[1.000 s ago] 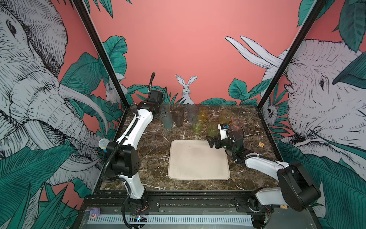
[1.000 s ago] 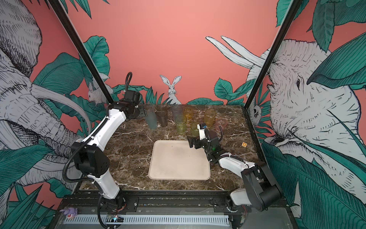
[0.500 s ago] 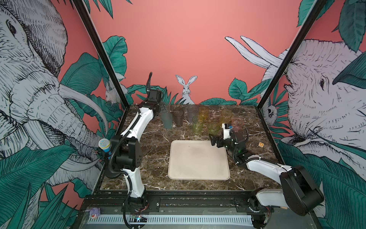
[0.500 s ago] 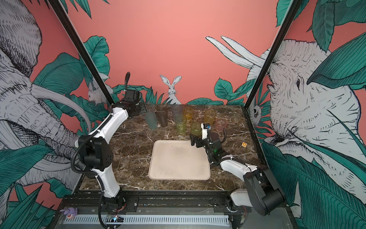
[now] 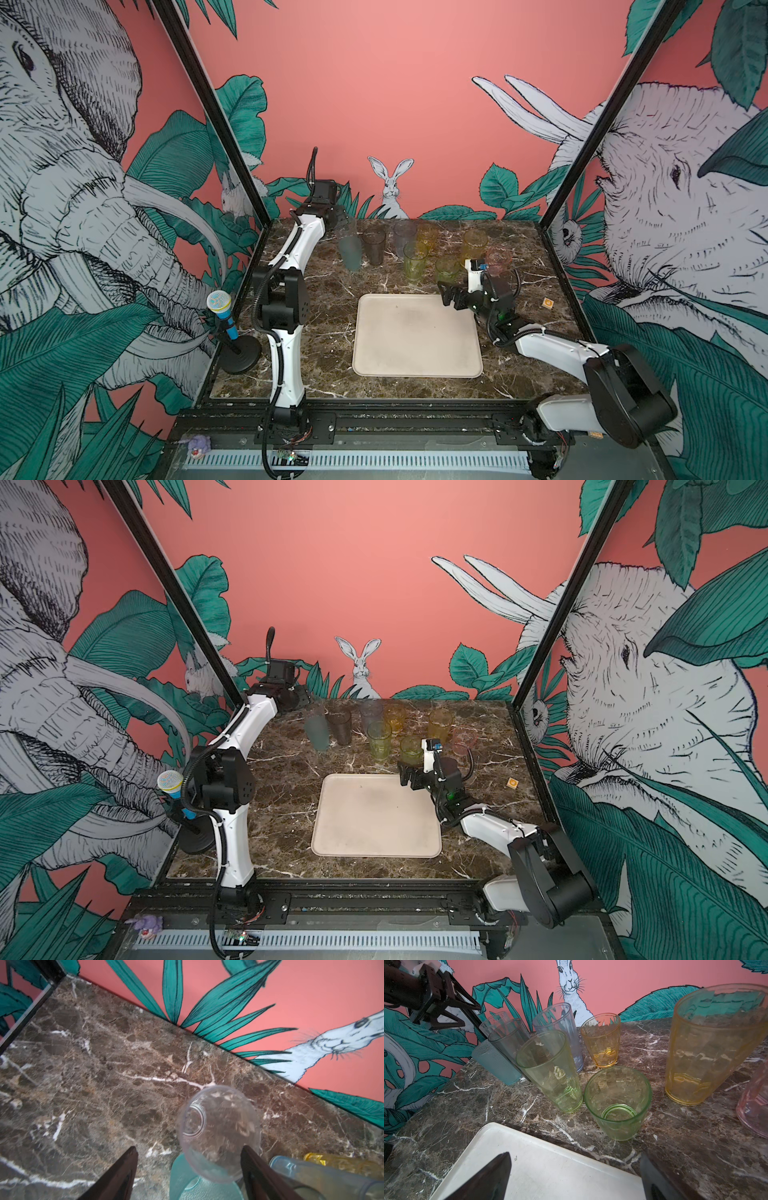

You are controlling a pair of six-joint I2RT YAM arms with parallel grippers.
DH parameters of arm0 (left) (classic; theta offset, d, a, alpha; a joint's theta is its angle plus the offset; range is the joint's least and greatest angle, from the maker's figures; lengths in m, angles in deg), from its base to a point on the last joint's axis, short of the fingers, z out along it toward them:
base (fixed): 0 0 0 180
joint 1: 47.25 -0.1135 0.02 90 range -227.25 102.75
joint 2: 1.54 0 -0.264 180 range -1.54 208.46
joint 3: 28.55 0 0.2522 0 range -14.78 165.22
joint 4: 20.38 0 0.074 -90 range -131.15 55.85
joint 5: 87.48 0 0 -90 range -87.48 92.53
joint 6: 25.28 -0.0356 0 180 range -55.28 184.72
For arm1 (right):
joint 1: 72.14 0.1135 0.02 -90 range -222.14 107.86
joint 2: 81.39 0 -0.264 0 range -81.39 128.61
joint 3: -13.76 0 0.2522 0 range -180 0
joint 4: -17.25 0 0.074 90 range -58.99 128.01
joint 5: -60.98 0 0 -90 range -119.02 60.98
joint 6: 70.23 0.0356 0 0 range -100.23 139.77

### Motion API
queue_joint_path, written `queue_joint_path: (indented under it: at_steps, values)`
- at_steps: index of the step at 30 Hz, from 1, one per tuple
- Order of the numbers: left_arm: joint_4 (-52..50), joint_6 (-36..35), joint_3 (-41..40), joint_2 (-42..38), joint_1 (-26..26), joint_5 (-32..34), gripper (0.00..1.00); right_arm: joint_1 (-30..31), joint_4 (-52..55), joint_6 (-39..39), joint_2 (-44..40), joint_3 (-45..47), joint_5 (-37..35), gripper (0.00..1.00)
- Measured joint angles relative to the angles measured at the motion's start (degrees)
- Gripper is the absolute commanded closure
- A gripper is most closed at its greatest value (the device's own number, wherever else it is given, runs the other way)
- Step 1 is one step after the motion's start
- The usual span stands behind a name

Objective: Place the glasses into the tray
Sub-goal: Pick up the glass from the top-left of the table.

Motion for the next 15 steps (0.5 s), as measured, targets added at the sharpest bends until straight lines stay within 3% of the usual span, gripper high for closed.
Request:
queue_joint_path:
  at_steps: [5,15]
  values:
    - [-0.9,0.7,5.8,4.2,-0.1,-0.3,0.26,0.0,0.9,0.8,0.9,-0.8,-1.0,0.01]
    - [-3.6,2.9,8.9,9.2,-0.2,0.3,0.49,0.0,2.8,1.4,2.0,-2.4,-1.5,0.01]
